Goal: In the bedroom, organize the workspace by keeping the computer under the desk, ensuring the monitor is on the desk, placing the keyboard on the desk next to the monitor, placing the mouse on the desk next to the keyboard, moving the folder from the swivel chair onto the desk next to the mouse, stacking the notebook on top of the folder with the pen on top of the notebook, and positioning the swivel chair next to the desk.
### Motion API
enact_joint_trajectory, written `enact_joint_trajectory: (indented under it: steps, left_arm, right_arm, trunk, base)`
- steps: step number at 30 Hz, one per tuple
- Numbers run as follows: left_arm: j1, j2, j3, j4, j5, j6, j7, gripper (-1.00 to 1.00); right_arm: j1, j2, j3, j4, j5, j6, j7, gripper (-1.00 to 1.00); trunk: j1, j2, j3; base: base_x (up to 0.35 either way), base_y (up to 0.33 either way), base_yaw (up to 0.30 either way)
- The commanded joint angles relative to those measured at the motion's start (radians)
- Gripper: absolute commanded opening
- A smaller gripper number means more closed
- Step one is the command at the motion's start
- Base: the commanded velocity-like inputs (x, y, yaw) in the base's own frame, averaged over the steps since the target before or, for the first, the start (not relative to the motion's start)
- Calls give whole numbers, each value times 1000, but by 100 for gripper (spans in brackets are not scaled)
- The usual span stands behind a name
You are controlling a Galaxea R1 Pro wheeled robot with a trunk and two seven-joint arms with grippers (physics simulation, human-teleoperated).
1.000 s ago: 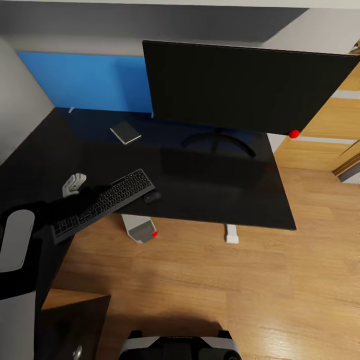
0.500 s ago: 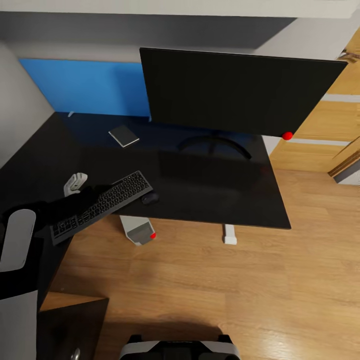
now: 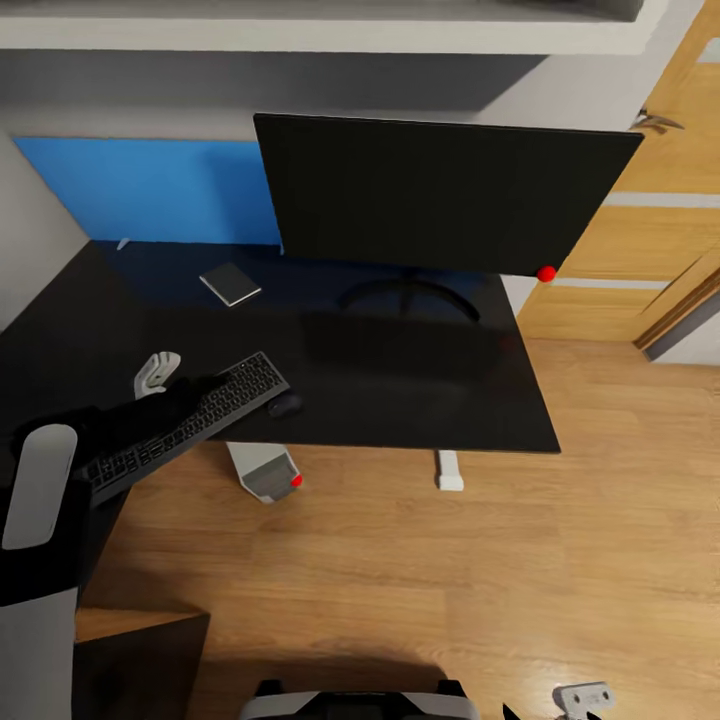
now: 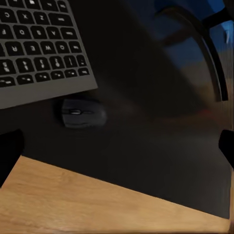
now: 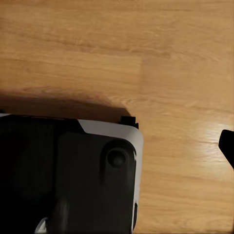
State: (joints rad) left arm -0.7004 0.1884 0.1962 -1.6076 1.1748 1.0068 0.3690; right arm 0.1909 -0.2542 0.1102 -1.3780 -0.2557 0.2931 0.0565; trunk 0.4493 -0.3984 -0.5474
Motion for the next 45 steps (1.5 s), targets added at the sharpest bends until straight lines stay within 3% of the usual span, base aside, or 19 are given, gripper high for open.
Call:
enact_joint_trajectory:
  steps: [1,7,10,11,12,13,16,17,19,20,22,23,30,45]
  left_arm:
    - [-1,0,1,-1,10,3,10,100]
    - [-26,0,-5,-1,16,3,9,100]
    - [-44,6,-6,-1,73,4,6,100]
    - [-48,9,-6,-1,126,4,5,100]
    - [-47,11,-6,-1,154,5,5,100]
    - [-43,12,-6,-1,208,6,5,100]
    - [-22,12,-8,-2,278,23,4,100]
    - [1,11,-38,-2,310,36,4,100]
    - [9,13,-53,-1,326,40,3,100]
    - [20,14,-57,-1,354,40,2,100]
    - [51,15,-54,-1,375,40,1,100]
    - [97,15,-54,-1,392,40,1,100]
    - [170,14,-55,-1,397,40,0,100]
    - [281,1,-83,0,395,40,7,100]
  right_arm:
    - [0,-1,0,-2,-6,6,0,100]
    - [-5,24,8,-27,-6,47,-59,100]
    - [-10,47,10,-38,-4,70,-69,100]
    - [-19,54,10,-51,-4,90,-72,100]
    - [-25,57,10,-59,-5,104,-73,100]
    - [-38,62,11,-78,-5,142,-74,100]
    - [-81,73,10,-122,-6,236,-76,100]
    - [-136,89,8,-151,-10,324,-76,100]
    - [-165,99,8,-164,-12,361,-76,100]
    - [-187,110,9,-171,-14,384,-76,100]
    - [-209,124,9,-174,-15,408,-76,100]
    - [-259,138,7,-176,-16,455,-76,100]
    - [-316,142,5,-174,-19,474,-75,100]
    - [-329,142,5,-176,-20,477,-70,100]
  trunk:
    - [1,-2,0]
    - [1,-2,10]
    - [1,-2,15]
    - [1,-2,17]
    - [1,-2,19]
    - [1,-2,20]
    - [1,-2,25]
    - [1,-2,27]
    - [1,-2,30]
    - [1,-2,32]
    - [1,-2,35]
    - [1,-2,37]
    - [1,-2,49]
    - [1,-2,73]
  base:
    - [0,0,-115]
    - [0,0,-98]
    - [0,0,-82]
    - [0,0,-77]
    - [0,0,-75]
    - [0,0,-71]
    - [0,0,-64]
    - [0,0,-22]
    - [0,0,-22]
    - [0,0,-60]
    - [-18,-6,-83]
    - [-204,-102,-111]
    - [-79,-38,-118]
    - [-3,-1,-50]
